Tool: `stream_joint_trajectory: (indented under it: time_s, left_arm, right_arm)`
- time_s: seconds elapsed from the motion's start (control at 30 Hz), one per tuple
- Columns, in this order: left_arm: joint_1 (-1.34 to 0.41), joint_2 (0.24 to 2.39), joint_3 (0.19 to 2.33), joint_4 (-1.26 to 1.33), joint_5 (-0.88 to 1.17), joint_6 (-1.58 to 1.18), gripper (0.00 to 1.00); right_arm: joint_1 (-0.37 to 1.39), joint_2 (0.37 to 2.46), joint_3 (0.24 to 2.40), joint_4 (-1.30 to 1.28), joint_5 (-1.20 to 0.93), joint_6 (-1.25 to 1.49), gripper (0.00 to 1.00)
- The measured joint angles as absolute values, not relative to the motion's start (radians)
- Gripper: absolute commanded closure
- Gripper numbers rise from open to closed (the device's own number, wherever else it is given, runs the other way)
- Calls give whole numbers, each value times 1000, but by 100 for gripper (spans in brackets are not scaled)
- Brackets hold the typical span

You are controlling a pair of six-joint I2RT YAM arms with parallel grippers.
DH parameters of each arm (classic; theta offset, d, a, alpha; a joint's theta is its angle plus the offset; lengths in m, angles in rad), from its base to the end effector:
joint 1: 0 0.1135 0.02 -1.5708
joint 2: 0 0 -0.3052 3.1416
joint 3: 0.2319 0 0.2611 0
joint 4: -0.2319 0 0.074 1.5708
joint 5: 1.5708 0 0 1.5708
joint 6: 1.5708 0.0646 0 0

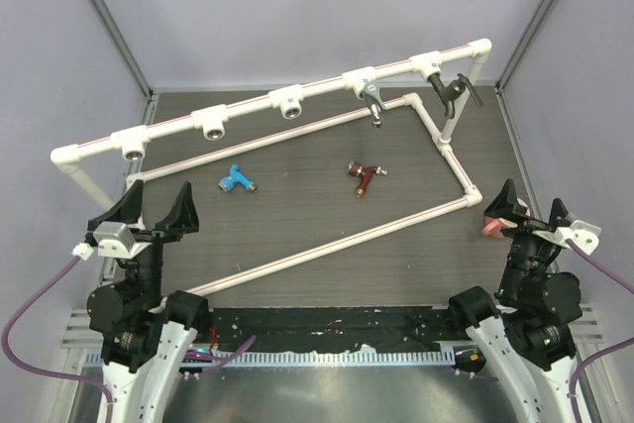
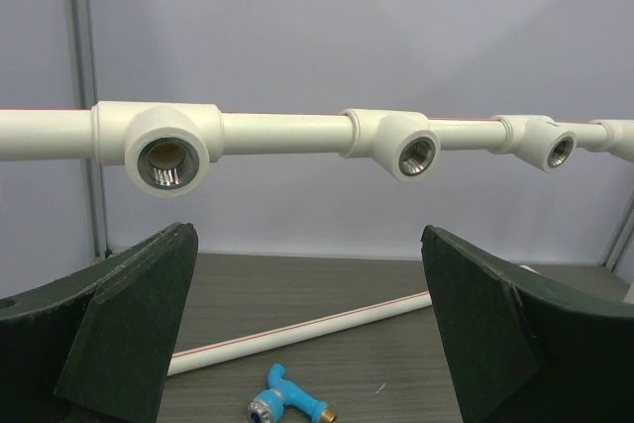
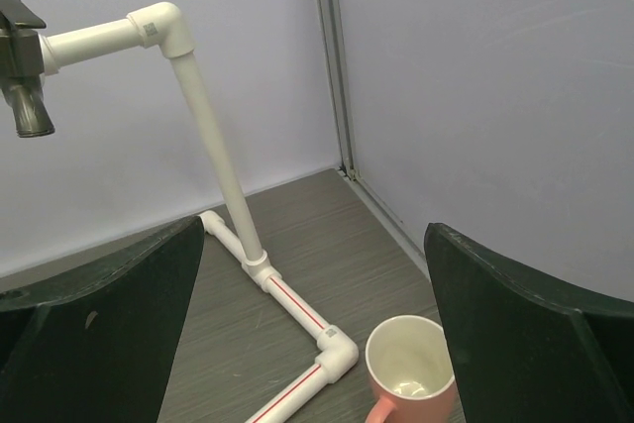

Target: Install the water faucets

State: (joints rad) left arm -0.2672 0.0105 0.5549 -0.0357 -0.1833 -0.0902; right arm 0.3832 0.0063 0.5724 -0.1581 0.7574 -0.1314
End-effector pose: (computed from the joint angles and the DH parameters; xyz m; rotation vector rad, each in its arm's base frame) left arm 0.0236 0.0058 0.3666 -0.0716 1.0716 -0.2252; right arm 0.0241 -0.0381 0.3503 0.3630 1.2291 -0.2233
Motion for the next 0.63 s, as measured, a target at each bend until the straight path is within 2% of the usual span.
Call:
stream_joint_trajectory:
  time_s: [0.63]
  left_arm:
    - [-164, 10, 572, -35, -110, -151, 0]
  right_arm:
    - [469, 6, 572, -151, 806, -150, 0]
